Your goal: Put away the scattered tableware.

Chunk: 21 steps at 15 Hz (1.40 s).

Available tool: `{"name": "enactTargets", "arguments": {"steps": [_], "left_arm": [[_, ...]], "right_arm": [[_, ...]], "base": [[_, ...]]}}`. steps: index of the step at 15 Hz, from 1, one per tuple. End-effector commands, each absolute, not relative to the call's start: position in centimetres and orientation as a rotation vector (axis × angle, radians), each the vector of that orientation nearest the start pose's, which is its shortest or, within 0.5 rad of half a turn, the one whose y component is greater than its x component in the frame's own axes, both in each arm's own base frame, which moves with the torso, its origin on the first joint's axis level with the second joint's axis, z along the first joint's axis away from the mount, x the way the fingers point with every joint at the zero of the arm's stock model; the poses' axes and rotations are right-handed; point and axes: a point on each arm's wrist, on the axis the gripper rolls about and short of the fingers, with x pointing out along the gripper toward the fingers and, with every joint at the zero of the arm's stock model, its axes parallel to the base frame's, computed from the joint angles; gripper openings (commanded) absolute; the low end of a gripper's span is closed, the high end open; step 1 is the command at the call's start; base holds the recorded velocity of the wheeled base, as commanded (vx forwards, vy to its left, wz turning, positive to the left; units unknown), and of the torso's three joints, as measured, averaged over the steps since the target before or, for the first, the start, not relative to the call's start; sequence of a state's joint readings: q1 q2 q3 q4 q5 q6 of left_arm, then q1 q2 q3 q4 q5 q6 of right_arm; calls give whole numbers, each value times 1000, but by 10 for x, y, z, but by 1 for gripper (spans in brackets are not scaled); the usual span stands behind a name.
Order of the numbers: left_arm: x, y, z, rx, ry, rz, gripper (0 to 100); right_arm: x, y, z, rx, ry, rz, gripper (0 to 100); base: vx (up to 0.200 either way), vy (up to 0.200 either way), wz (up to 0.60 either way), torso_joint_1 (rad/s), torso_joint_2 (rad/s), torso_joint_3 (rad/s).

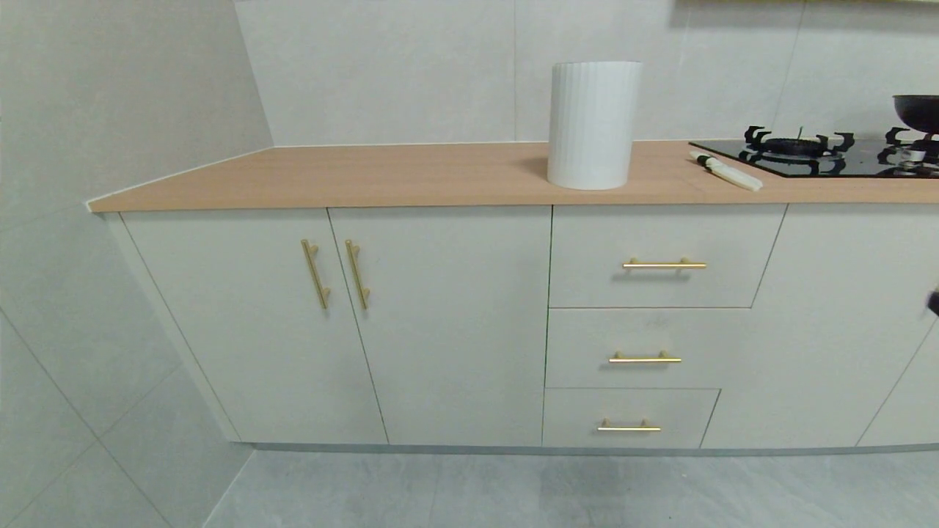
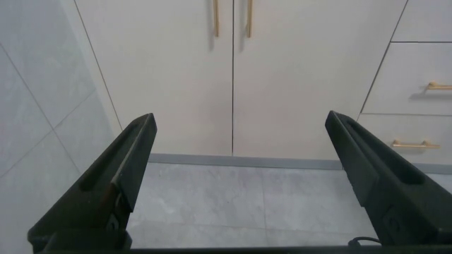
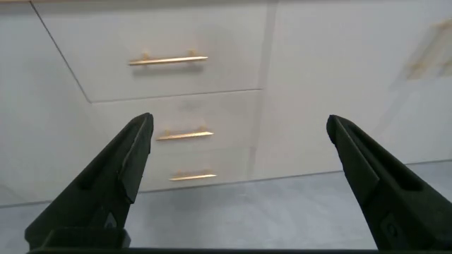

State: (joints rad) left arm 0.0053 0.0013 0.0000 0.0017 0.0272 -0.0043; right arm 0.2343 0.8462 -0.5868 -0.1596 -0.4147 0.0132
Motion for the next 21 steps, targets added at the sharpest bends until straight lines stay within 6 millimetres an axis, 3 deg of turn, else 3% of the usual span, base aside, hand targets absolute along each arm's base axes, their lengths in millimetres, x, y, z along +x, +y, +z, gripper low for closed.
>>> {"name": "enactTargets", "arguments": {"steps": [1, 5, 7, 10, 12, 14, 21], "left_arm": [[-23, 1, 75, -5, 3, 32, 100], [-23, 1, 75, -5, 3, 32, 100], [-23, 1, 75, -5, 3, 32, 100], [-23, 0, 75, -5, 3, 34, 100], [-23, 0, 75, -5, 3, 34, 100], [-23, 1, 75, -5, 3, 32, 100], [-23, 0, 75, -5, 3, 34, 100]], "right_arm": [[-16, -12, 213, -79, -24, -327, 100], [-63, -12, 179, -112, -78, -393, 100], [-73, -10, 157, -159, -96, -414, 100], [-55, -8, 134, -126, -75, -333, 100], [-38, -3, 113, -78, -91, -127, 100], [-27, -1, 95, -59, -110, -32, 100], [-23, 1, 76, -26, -2, 35, 100]], "base": [[0, 0, 0, 0, 0, 0], [0, 0, 0, 0, 0, 0], [0, 0, 0, 0, 0, 0], [0, 0, 0, 0, 0, 0], [0, 0, 0, 0, 0, 0], [0, 0, 0, 0, 0, 0], [0, 0, 0, 0, 0, 0]]}}
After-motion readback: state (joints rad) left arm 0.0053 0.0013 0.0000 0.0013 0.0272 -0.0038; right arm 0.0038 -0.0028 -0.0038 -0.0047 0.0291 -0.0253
